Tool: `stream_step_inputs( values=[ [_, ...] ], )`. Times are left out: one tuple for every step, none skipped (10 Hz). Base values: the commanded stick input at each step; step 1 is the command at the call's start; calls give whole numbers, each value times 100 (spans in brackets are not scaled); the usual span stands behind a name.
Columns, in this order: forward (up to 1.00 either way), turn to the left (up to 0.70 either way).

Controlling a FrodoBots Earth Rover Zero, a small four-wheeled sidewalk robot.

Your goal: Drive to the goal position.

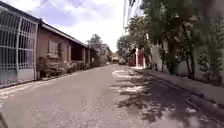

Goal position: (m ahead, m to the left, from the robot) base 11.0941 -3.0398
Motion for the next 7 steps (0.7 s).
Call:
stream_step_inputs(
  values=[
    [70, 0],
    [70, 0],
    [70, 0],
    [70, 0],
    [70, 0],
    [70, 0],
    [70, 0]
  ],
)
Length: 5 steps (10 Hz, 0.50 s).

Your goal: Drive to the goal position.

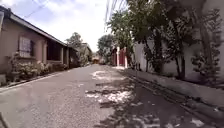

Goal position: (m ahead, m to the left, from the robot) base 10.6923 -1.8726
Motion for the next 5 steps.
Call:
stream_step_inputs(
  values=[
    [70, 0],
    [70, 0],
    [70, 0],
    [70, 0],
    [70, 0]
  ],
)
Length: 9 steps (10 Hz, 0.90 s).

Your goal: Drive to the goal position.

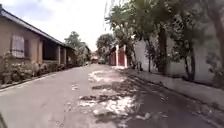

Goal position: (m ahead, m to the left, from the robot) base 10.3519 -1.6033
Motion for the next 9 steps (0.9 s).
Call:
stream_step_inputs(
  values=[
    [70, 0],
    [70, 0],
    [70, 0],
    [70, 0],
    [70, 0],
    [70, 0],
    [70, 0],
    [70, 0],
    [70, 0]
  ],
)
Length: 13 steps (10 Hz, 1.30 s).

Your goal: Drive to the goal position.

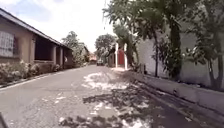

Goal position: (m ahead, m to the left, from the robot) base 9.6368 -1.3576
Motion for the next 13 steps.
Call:
stream_step_inputs(
  values=[
    [70, 0],
    [70, 0],
    [70, 0],
    [70, 0],
    [70, 0],
    [70, 0],
    [70, 0],
    [70, 0],
    [70, 0],
    [70, 3],
    [70, 23],
    [70, 34],
    [70, 35]
  ],
)
